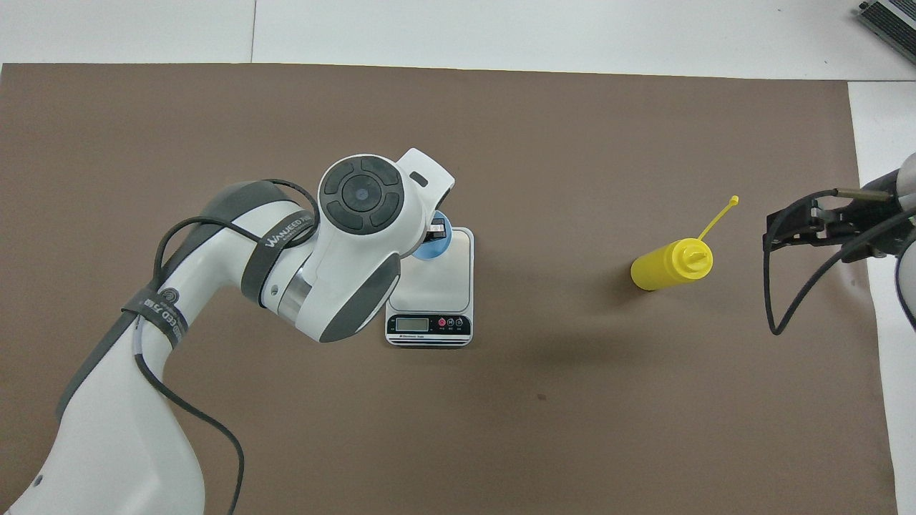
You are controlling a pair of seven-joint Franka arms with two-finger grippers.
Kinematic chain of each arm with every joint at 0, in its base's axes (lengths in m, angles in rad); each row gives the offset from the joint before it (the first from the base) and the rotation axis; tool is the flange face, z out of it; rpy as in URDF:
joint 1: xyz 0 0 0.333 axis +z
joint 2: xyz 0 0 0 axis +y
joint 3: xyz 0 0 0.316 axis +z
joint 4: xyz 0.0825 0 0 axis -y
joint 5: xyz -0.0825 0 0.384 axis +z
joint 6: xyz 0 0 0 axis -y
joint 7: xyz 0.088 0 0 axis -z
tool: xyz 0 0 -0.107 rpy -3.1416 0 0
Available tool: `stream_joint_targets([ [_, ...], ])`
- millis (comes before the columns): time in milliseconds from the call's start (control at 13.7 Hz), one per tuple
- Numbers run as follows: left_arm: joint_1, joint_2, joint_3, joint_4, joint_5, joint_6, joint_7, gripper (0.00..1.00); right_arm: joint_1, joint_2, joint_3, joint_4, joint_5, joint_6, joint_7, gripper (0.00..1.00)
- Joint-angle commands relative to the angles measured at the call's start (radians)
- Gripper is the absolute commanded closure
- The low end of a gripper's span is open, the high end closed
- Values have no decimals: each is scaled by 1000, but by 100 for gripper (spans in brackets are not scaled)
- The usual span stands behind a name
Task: Pour seasoning into cup on scale with both arms
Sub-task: 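Lift the blue cup with the left gripper and place it on the scale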
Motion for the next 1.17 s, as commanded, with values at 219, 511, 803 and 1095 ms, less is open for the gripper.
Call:
stream_joint_targets([
  [219,-24,-15,14,-74,28,73,-33,100,-17,-14,11,-17,16,6,13,0],
  [511,-24,-12,15,-88,28,104,-33,100,-17,-16,11,-17,16,6,13,0],
  [803,-22,-12,17,-90,30,106,-30,93,-17,-16,11,-17,16,6,13,0],
  [1095,-15,-16,22,-77,51,80,-20,0,-17,-16,11,-17,16,6,13,0],
])
